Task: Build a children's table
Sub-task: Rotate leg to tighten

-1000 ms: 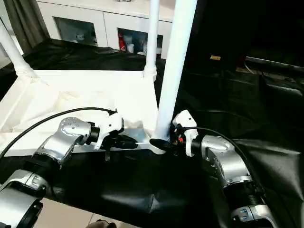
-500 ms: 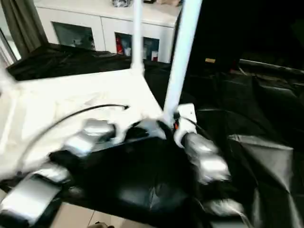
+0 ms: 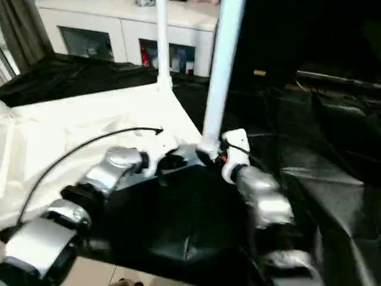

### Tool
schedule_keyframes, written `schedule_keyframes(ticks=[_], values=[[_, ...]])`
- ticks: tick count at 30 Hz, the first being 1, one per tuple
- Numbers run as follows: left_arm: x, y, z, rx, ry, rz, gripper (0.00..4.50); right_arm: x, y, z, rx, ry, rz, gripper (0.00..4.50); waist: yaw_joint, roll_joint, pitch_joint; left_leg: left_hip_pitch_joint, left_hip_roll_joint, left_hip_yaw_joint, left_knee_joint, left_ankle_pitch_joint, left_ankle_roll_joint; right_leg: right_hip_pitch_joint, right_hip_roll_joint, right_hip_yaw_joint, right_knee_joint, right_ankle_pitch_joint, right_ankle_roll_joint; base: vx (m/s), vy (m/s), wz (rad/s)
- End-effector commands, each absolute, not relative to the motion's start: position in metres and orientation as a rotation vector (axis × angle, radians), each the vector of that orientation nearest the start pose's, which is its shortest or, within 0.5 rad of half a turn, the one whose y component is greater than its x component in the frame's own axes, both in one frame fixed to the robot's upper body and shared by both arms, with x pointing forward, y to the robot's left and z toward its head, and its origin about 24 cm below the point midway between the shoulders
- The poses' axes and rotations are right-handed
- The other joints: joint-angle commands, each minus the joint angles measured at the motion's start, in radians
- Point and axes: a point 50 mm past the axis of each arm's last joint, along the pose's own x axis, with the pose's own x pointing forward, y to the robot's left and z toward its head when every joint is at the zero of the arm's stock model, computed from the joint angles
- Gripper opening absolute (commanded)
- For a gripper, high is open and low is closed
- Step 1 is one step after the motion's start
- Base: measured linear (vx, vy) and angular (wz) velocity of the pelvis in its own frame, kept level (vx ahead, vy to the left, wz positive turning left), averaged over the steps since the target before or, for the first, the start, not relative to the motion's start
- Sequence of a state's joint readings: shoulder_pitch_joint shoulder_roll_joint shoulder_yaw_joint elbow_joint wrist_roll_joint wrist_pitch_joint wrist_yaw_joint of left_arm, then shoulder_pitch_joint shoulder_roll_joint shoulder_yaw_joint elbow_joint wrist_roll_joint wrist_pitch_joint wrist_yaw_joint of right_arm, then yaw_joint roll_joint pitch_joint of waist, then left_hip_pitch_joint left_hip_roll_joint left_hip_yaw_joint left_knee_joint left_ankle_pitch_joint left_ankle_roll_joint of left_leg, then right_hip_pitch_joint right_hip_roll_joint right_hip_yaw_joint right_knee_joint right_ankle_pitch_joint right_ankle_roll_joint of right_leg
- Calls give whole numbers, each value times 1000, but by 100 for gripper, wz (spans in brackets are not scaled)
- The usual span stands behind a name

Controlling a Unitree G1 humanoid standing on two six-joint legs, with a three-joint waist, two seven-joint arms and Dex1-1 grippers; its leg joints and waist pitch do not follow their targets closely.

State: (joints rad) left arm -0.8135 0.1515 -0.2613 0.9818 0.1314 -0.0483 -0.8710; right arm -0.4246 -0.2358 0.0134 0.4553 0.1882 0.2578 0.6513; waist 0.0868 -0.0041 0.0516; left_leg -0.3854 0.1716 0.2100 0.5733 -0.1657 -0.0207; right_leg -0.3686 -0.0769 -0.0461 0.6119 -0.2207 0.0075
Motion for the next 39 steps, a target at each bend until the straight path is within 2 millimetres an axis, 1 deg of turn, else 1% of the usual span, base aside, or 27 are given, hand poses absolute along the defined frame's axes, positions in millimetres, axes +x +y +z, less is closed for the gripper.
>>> schedule_keyframes(ticks=[1,2,3,4,5,6,7,8,10,11,13,15,17,18,19,20,23,27,31,32,33,34,35,36,37,38,39], values=[[347,81,51,446,329,-1183,0,310,-140,41,29,321,833,394,4,-11,-58,21,73,-44,-68,-204,34,30,-93,44,-82,-125,-215,0,0,0],[345,83,53,439,323,-1212,0,307,-145,42,12,329,865,394,2,-11,-61,17,73,-43,-65,-177,45,32,-92,43,-73,-73,-229,0,0,0],[343,87,53,438,320,-1247,0,304,-149,43,4,342,897,394,5,-11,-62,19,72,-41,-62,-160,58,31,-89,41,-70,-37,-239,0,0,0],[337,92,54,442,320,-1326,0,302,-153,43,-17,356,929,394,4,-10,-64,18,73,-39,-59,-147,72,31,-89,41,-65,-5,-254,0,0,0],[335,94,54,438,325,-1353,0,301,-154,43,-24,363,943,394,5,-9,-65,16,73,-40,-59,-135,75,33,-89,39,-61,9,-260,0,0,0],[333,95,55,430,327,-1380,0,301,-155,43,-36,365,954,394,5,-7,-65,16,74,-37,-58,-125,80,30,-86,38,-58,25,-271,0,0,0],[331,96,56,416,325,-1407,0,300,-155,44,-44,368,965,394,7,-5,-67,24,75,-33,-53,-129,81,22,-85,40,-56,44,-284,0,0,0],[330,96,56,415,325,-1409,0,300,-155,44,-44,368,966,394,7,-6,-68,22,75,-33,-53,-122,82,24,-84,40,-53,57,-289,0,0,0],[328,97,56,392,326,-1438,0,300,-155,44,-39,367,978,394,11,-5,-69,26,76,-30,-50,-112,88,20,-85,40,-51,82,-300,0,0,0],[325,98,56,380,329,-1455,0,299,-154,44,-39,365,987,394,12,-7,-68,24,76,-30,-50,-109,90,21,-85,40,-51,84,-303,0,0,0],[324,99,56,377,332,-1464,0,299,-152,44,-38,363,1003,394,16,-7,-65,25,77,-29,-52,-136,83,18,-86,40,-55,37,-300,0,0,0],[323,100,56,376,333,-1466,0,298,-151,44,-38,367,1017,394,21,-7,-62,27,77,-29,-55,-173,60,16,-87,42,-62,-32,-286,0,0,0],[322,101,56,370,338,-1469,0,297,-151,42,-43,377,1031,394,22,-7,-61,27,78,-30,-58,-188,46,16,-87,43,-63,-60,-276,0,0,0],[322,102,56,374,338,-1464,0,297,-151,42,-44,378,1034,369,21,-8,-61,27,77,-31,-59,-194,38,16,-87,44,-64,-72,-270,0,0,0],[322,102,56,374,337,-1463,0,297,-151,42,-44,378,1034,362,21,-8,-61,27,77,-31,-59,-195,35,17,-89,44,-65,-78,-265,0,0,0],[322,102,56,374,337,-1463,0,297,-152,42,-44,378,1034,362,21,-8,-61,27,76,-31,-58,-192,34,17,-88,45,-65,-77,-264,0,0,0],[321,103,56,369,342,-1467,0,296,-151,42,-41,379,1039,323,22,-9,-63,26,75,-31,-56,-170,39,18,-87,44,-61,-48,-263,0,0,0],[320,103,56,366,347,-1468,0,295,-151,40,-38,383,1047,302,22,-9,-66,24,74,-30,-52,-135,60,19,-85,42,-54,13,-274,0,0,0],[320,104,56,358,352,-1469,0,294,-151,40,-33,384,1047,288,23,-8,-66,25,73,-29,-51,-138,65,19,-85,42,-55,6,-277,0,0,0],[321,103,55,357,355,-1450,0,296,-150,38,-21,388,1013,286,22,-8,-66,25,73,-29,-51,-142,63,19,-85,42,-56,-4,-276,0,0,0],[325,101,52,381,355,-1388,0,300,-150,31,-7,405,920,286,22,-7,-66,25,73,-30,-51,-144,60,18,-85,43,-57,-12,-275,0,0,0],[327,99,50,399,353,-1355,0,302,-151,27,-6,416,874,285,20,-7,-65,26,73,-30,-52,-150,57,15,-85,43,-58,-21,-275,0,0,0],[330,97,48,408,360,-1305,0,304,-151,23,-5,427,828,285,15,-9,-62,26,72,-32,-55,-178,41,15,-86,43,-64,-63,-271,0,0,0],[333,93,46,406,362,-1254,0,305,-150,18,2,439,779,285,13,-7,-58,31,72,-33,-58,-224,18,13,-89,44,-72,-134,-264,0,0,0],[333,93,46,406,362,-1254,0,305,-150,18,2,439,779,285,12,-7,-55,34,71,-33,-61,-248,7,9,-89,45,-79,-178,-257,0,0,0],[337,85,43,381,372,-1189,0,307,-145,13,30,447,694,285,9,-7,-51,38,72,-35,-64,-299,-14,5,-91,48,-87,-263,-240,0,0,0],[341,72,40,369,377,-1112,0,311,-138,7,74,461,574,284,6,-6,-47,47,74,-39,-69,-352,-41,-2,-93,49,-95,-339,-221,0,0,0]])
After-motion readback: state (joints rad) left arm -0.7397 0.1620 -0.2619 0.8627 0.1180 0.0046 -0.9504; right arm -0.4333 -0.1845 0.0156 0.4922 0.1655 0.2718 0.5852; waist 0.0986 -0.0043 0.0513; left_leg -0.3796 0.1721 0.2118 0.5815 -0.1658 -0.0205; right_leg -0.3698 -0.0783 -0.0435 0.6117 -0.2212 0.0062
